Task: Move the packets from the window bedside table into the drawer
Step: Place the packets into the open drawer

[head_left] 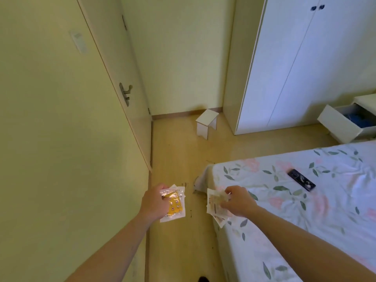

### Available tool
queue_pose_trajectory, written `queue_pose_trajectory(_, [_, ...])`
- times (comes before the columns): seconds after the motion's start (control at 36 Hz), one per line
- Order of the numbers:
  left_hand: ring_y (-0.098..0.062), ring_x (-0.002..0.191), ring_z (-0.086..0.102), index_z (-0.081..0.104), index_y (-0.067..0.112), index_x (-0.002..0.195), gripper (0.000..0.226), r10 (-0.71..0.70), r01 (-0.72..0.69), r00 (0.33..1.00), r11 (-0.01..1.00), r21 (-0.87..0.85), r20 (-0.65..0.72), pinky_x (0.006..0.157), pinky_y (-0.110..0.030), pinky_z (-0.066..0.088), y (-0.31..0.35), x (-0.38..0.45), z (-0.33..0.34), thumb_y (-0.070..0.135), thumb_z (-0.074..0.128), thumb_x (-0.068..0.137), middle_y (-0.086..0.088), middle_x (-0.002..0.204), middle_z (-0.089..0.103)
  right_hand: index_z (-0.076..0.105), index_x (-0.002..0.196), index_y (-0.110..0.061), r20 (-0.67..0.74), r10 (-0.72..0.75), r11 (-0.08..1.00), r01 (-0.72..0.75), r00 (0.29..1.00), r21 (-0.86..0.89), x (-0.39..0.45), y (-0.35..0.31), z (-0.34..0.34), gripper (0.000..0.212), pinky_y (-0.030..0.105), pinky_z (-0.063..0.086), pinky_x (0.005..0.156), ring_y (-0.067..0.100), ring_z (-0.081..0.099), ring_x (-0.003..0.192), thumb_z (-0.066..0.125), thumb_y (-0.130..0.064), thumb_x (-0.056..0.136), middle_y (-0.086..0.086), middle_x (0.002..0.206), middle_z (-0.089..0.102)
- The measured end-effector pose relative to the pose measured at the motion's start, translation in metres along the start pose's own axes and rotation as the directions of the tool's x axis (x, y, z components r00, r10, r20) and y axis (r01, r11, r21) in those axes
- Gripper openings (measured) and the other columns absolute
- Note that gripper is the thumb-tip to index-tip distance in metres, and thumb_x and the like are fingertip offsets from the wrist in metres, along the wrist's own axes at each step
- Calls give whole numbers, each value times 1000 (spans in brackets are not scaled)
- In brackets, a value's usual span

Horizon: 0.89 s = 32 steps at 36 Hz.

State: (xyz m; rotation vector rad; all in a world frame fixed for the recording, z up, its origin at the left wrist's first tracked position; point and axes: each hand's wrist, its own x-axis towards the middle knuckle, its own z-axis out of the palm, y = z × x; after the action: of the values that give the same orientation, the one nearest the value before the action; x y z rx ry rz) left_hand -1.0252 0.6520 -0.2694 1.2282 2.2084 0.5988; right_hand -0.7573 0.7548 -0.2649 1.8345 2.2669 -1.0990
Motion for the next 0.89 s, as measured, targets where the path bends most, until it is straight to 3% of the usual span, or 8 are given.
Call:
queue_pose_trajectory(0.17, [-17,89,62,66,21,118,30,-26,26,999,999,-22,-33,64,-24,43,6,104,-31,11,61,89,1,105,70,64,128,-19,0,-44,999,44,999,-7,101,-56,-41,41,19,49,71,15,60,90,70,-29,88,0,121,67])
queue_pose_trajectory(0.28, [-16,88,60,66,19,119,29,7,-7,1000,1000,-2,-26,59,-18,39,13,184,-49,10,61,91,0,107,70,61,131,-17,-26,-33,999,34,999,25,173,-86,-58,49,26,52,75,19,62,99,73,-31,86,1,124,65])
queue_pose_trajectory(0.39, [-17,86,61,67,20,114,27,38,-38,999,999,-21,-32,61,-23,41,22,271,-65,9,60,90,3,100,68,63,129,-15,-60,-16,998,19,998,59,243,-109,-75,46,29,56,81,18,64,101,73,-30,86,1,124,66])
queue_pose_trajectory(0.47, [-18,86,61,67,21,112,27,54,-54,999,998,-24,-4,64,-25,43,32,335,-78,8,61,90,7,94,64,63,128,-15,-61,54,994,-48,997,102,286,-123,-89,43,28,56,82,17,64,98,73,-27,88,1,122,67])
queue_pose_trajectory(0.56, [-16,86,61,67,23,115,29,88,-88,995,996,-11,40,62,-23,43,47,399,-86,11,61,90,5,102,68,64,125,-14,-75,119,979,-104,990,178,322,-131,-102,40,28,57,80,16,65,95,74,-24,88,1,117,69])
queue_pose_trajectory(0.69, [-20,92,61,66,21,120,35,162,-168,976,985,33,143,72,-25,42,91,484,-84,10,62,87,0,112,68,68,117,-17,-111,230,940,-191,967,283,358,-128,-127,31,22,53,73,13,67,91,74,-24,88,-5,102,69])
queue_pose_trajectory(0.89, [-18,85,62,68,21,111,27,298,-319,915,947,36,274,65,-26,41,166,584,-53,11,63,86,2,102,70,67,119,-18,-163,382,875,-300,910,379,427,-101,-173,32,12,42,59,4,59,77,74,-25,88,-5,102,69])
